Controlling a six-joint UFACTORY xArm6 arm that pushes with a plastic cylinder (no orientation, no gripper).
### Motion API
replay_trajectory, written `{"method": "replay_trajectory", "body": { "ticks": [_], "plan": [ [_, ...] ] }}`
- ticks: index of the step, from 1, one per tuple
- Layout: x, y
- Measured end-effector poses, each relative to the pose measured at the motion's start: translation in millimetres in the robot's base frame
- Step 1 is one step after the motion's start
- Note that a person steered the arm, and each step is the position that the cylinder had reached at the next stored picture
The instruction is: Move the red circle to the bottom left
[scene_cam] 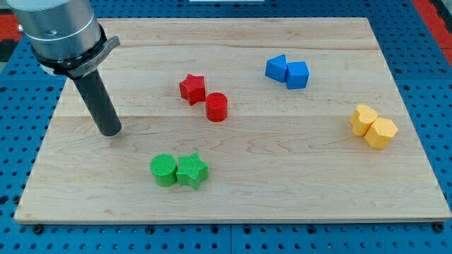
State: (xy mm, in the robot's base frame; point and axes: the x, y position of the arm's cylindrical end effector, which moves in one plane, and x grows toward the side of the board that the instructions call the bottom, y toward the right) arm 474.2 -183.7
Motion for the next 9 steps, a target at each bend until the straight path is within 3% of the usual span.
{"method": "replay_trajectory", "body": {
  "ticks": [1,3,5,7,9],
  "plan": [
    [-6,11],
    [-7,121],
    [-7,124],
    [-7,203],
    [-18,204]
  ]
}}
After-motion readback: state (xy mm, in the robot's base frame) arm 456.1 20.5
